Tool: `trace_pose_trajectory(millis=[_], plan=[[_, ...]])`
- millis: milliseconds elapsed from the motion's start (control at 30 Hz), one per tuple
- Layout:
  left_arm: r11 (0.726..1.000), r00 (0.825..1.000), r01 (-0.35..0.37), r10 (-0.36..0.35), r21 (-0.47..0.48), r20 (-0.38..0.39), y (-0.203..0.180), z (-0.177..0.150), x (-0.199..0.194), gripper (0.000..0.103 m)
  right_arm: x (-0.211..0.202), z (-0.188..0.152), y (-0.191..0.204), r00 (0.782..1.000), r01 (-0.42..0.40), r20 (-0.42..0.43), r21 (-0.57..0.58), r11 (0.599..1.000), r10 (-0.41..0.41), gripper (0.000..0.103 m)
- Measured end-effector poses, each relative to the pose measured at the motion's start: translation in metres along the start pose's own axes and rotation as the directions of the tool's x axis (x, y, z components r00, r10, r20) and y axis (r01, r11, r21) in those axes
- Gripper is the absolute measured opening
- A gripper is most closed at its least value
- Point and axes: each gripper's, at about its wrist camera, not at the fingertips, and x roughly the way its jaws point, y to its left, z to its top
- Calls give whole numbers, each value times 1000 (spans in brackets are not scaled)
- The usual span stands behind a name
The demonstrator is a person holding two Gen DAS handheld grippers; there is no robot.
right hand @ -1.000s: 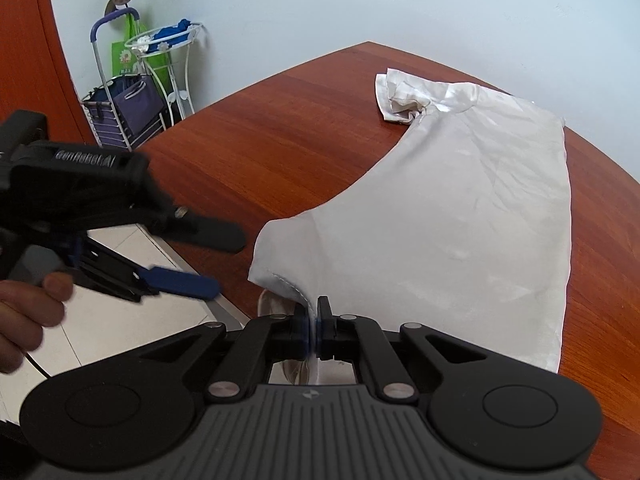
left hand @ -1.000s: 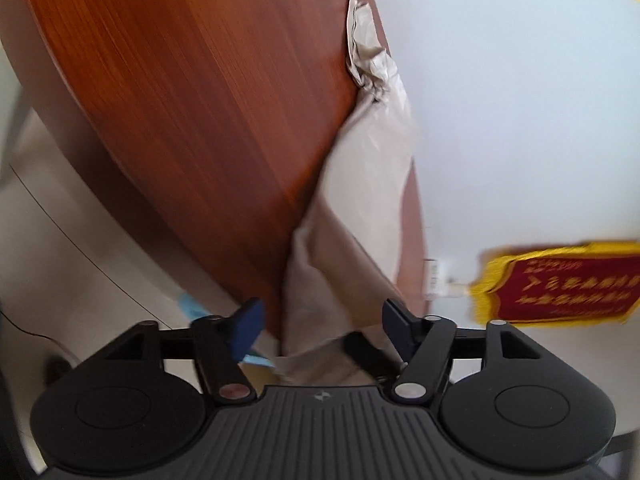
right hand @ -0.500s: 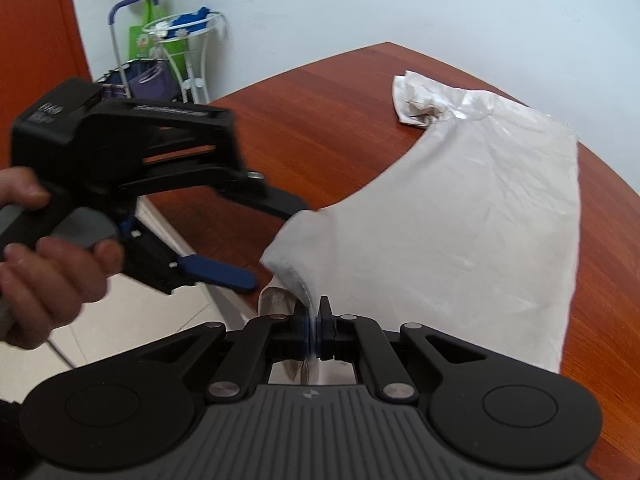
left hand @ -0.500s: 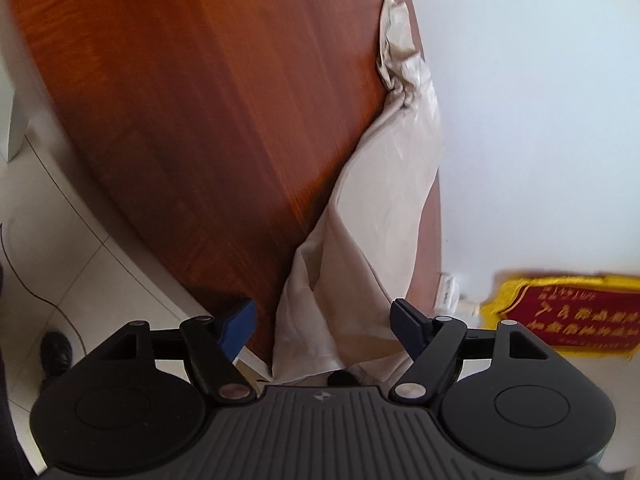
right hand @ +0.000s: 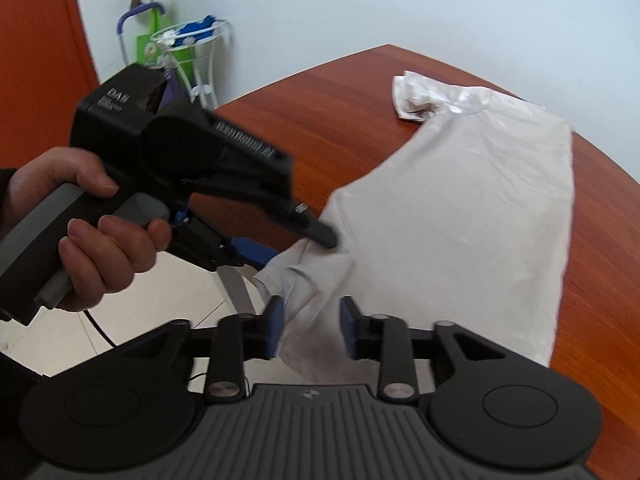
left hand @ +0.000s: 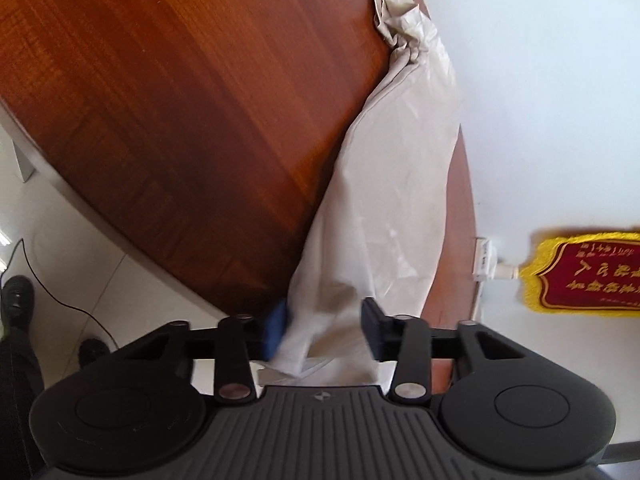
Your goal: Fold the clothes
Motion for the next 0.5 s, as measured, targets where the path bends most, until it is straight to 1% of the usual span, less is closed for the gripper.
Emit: trace_pose_trajectory(millis=[33, 67, 133, 167, 200, 267, 400, 467, 500], plan=[[1000, 1000, -5, 5, 5, -1, 0, -1, -1, 36, -3, -4, -4, 1000, 14, 0, 22, 1000, -14, 52], [1000, 1000, -11, 11, 14, 0, -1, -2, -2, 36, -6, -6, -8, 1000, 26, 2, 44, 999, -26, 54], [999, 1000, -15, 15, 31, 4, -2, -2, -5, 41, -11, -14, -17, 999, 46, 7, 89, 995, -47, 55], [999, 1000, -10, 10, 36, 4, -1, -2, -7, 46, -14, -18, -22, 998, 55, 8, 112, 992, -56, 55], [999, 1000, -3, 3, 36, 5, 0, -2, -8, 48, -16, -21, -27, 998, 61, 10, 132, 989, -63, 56], [1000, 1000, 11, -11, 24, 0, 4, 0, -10, 48, -14, -26, -36, 998, 55, 10, 170, 984, -58, 59], [1000, 1000, 30, -30, -5, -1, 10, 2, -13, 49, 1, -29, -46, 1000, 20, 10, 238, 971, -23, 60], [999, 999, 46, -46, -16, -12, 12, 4, -13, 53, 13, -28, -45, 1000, 16, 20, 242, 970, -22, 60], [998, 999, 51, -51, -21, -18, 13, 5, -13, 54, 19, -27, -44, 999, 20, 24, 235, 972, -27, 60]])
